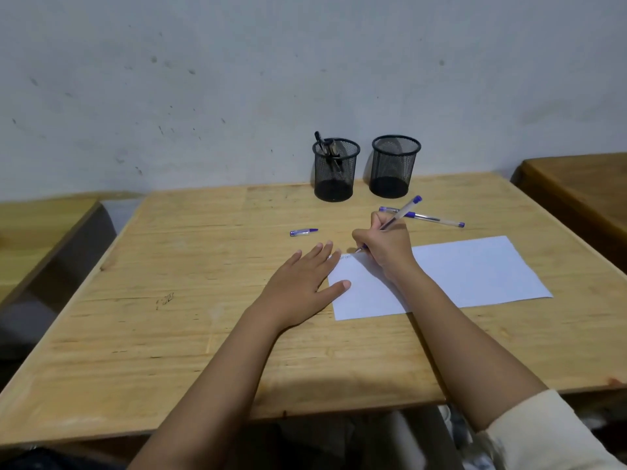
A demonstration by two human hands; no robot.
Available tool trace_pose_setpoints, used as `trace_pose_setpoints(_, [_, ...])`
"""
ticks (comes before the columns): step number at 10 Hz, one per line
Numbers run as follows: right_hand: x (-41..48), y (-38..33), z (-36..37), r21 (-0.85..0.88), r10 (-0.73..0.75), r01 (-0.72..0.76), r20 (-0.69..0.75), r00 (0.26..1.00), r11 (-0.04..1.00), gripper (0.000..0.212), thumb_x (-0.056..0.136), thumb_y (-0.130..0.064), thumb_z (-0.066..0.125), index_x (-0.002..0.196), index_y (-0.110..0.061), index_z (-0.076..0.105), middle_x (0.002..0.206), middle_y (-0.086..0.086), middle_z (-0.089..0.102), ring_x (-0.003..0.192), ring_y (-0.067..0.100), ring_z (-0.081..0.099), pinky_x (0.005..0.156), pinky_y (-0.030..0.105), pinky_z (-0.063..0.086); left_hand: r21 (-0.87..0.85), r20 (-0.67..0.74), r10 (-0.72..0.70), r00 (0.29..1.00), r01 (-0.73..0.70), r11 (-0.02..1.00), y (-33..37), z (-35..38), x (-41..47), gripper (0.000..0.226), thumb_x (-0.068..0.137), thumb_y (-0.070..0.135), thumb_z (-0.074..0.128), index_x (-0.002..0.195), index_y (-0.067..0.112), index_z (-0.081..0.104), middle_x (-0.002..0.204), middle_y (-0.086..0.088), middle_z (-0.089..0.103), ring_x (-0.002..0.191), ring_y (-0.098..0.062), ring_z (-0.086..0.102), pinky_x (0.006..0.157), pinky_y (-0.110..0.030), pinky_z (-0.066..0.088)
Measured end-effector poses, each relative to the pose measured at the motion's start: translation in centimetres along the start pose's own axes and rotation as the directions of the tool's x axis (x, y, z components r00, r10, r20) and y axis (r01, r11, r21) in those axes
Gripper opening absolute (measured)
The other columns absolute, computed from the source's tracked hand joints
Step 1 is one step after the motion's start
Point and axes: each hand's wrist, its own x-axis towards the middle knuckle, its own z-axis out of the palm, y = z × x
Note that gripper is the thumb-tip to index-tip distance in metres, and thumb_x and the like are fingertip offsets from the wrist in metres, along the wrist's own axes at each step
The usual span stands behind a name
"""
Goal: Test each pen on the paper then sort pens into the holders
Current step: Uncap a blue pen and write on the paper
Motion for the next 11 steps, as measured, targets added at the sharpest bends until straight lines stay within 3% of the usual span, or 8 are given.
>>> trace_pose_setpoints(8, [0.1,0.3,0.5,-0.082,-0.088,0.089,0.018,0.996,0.993,0.036,0.066,0.004,0.062,0.054,-0.011,0.031,0.055,0.006,0.027,0.053,0.013,0.031,0.051,0.023,0.031,0.032,-0.008,-0.007,1.0,0.008,0.999,0.2,0.1,-0.1,0.061,0.097,0.053,0.022,0.15,0.03,0.005,0.159,0.012,-0.005,0.145,-0.001,-0.008,0.119,-0.029,-0.004])
trace_pose_setpoints(9, [0.2,0.3,0.1,-0.01,-0.062,0.062,0.038,0.997,0.998,0.036,0.064,0.009,0.059,0.053,-0.011,0.032,0.055,0.008,0.026,0.051,0.014,0.03,0.049,0.023,0.031,0.033,-0.012,-0.009,1.0,0.009,0.999,0.1,0.0,-0.1,0.061,0.097,0.053,0.022,0.15,0.03,0.005,0.159,0.012,-0.005,0.145,-0.001,-0.008,0.119,-0.029,-0.004])
trace_pose_setpoints(10, [0.5,0.6,-0.5,0.021,-0.063,0.063,-0.035,0.997,0.998,0.036,0.062,0.006,0.06,0.052,-0.012,0.031,0.056,0.008,0.027,0.056,0.02,0.031,0.052,0.026,0.032,0.026,-0.01,-0.011,1.0,0.011,1.0,0.1,0.0,-0.1,0.061,0.097,0.053,0.022,0.15,0.029,0.004,0.159,0.012,-0.005,0.145,-0.001,-0.008,0.12,-0.03,-0.004])
trace_pose_setpoints(11, [0.5,0.6,-0.6,0.01,-0.072,0.072,0.01,0.997,0.997,0.038,0.063,0.007,0.06,0.05,-0.013,0.03,0.053,0.007,0.028,0.052,0.017,0.03,0.05,0.025,0.03,0.026,-0.003,-0.01,1.0,0.01,1.0,0.2,0.0,-0.1,0.061,0.097,0.053,0.022,0.15,0.029,0.004,0.159,0.012,-0.005,0.145,-0.001,-0.008,0.12,-0.03,-0.004])
